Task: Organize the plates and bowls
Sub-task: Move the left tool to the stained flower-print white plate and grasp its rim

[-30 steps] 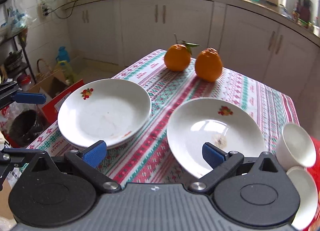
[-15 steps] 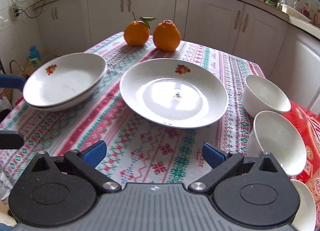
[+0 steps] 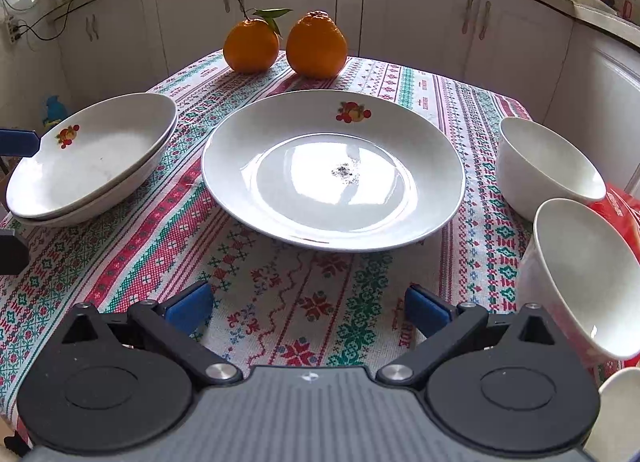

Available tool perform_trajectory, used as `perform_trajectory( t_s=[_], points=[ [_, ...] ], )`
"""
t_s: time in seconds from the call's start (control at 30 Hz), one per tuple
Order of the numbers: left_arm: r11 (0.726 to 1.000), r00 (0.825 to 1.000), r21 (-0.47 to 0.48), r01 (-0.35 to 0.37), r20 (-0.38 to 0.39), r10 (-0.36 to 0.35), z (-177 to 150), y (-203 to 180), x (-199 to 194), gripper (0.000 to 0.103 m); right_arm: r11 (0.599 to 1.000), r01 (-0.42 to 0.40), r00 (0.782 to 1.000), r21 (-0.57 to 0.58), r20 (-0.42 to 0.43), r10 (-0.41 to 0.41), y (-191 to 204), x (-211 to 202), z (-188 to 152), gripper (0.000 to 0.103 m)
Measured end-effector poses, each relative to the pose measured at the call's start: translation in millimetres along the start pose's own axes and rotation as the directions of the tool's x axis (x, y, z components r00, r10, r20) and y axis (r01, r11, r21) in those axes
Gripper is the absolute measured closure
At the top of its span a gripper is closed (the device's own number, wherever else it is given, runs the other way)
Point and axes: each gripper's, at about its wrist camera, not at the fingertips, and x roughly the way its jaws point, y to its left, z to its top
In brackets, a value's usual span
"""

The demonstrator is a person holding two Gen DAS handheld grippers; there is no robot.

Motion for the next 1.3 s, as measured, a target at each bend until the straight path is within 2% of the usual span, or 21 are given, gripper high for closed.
perform_trajectory(
  t_s=[0.5,0.8,1.03,1.2,1.3],
  points=[
    [0.997,0.997,0.042,0.062,-0.038,-0.060,61,23,57,0.001,1.000,0.005,1.000,0.009,0.027,-0.005,-7,13,11,0.000],
    [0.989,0.986,0.086,0.118,-0.133,-0.106,101,27,122,0.001,1.000,0.005,0.999,0.009,0.040,-0.005,-8,15,12,0.000],
    [0.980,0.962,0.112,0.165,-0.238,-0.135,117,28,173,0.002,1.000,-0.005,0.999,-0.002,0.037,0.005,-8,14,12,0.000],
    [0.976,0.933,0.098,0.196,-0.326,-0.154,123,32,205,0.004,1.000,-0.001,0.999,0.001,0.042,0.001,-10,14,13,0.000],
    [0.970,0.913,0.091,0.224,-0.369,-0.176,124,34,219,0.011,1.000,0.002,0.999,0.002,0.043,-0.002,-10,14,13,0.000]
  ],
)
